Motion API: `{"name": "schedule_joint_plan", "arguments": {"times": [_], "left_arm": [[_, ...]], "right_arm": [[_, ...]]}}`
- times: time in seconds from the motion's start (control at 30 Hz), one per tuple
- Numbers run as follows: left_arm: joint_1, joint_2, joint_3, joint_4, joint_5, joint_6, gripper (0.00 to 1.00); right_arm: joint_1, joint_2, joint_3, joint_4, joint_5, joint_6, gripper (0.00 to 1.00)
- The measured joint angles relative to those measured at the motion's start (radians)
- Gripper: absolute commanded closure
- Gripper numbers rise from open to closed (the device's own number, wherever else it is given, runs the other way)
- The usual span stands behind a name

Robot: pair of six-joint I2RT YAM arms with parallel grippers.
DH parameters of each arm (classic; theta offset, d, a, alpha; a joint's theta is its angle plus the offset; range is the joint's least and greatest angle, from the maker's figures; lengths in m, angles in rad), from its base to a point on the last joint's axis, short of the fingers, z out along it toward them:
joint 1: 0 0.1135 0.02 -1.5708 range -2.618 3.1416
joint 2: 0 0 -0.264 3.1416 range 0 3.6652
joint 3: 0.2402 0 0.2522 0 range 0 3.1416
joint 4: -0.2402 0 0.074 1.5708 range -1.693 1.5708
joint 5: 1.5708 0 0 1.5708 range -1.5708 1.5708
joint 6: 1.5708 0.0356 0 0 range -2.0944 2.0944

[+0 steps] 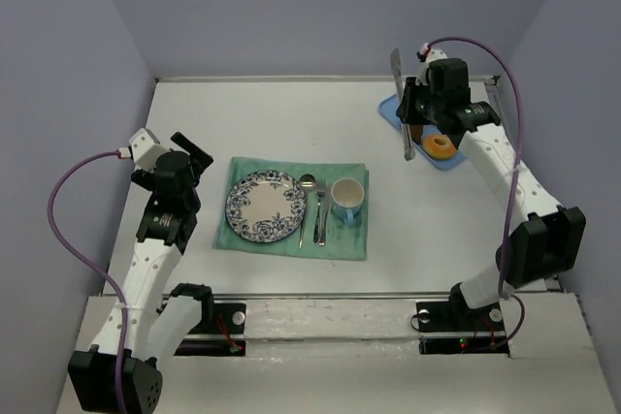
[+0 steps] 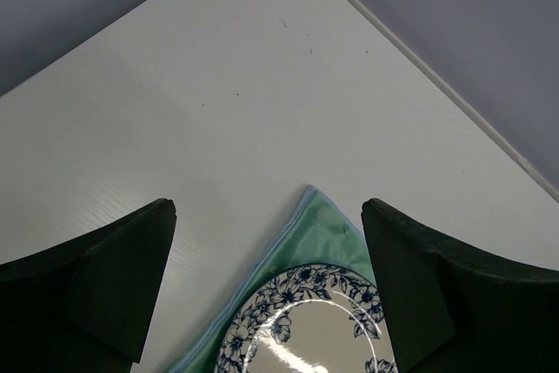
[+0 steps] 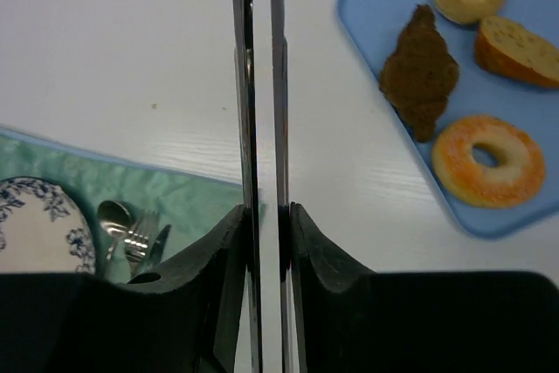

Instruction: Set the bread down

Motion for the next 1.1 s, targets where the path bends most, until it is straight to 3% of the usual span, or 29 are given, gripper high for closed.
{"name": "schedule_joint_plan", "arguments": {"times": [0.27,0.57,1.1], "left_arm": [[0.0,-0.001,-0.001,0.001,0.016,0.0,0.01],[0.0,-0.001,-0.001,0.003,0.02,0.0,0.01],[0.0,-0.001,-0.001,0.008,0.019,0.0,0.01]], "right_arm": [[-0.135,-0.119,-0.253,-0.031,0.066,0.069,0.47],[-0.149,-0.05,-0.182,-0.057,0.063,0.055,0.31],[-0.19,0.204,-0.05,-0.068,0.06,0.019,0.28]]}}
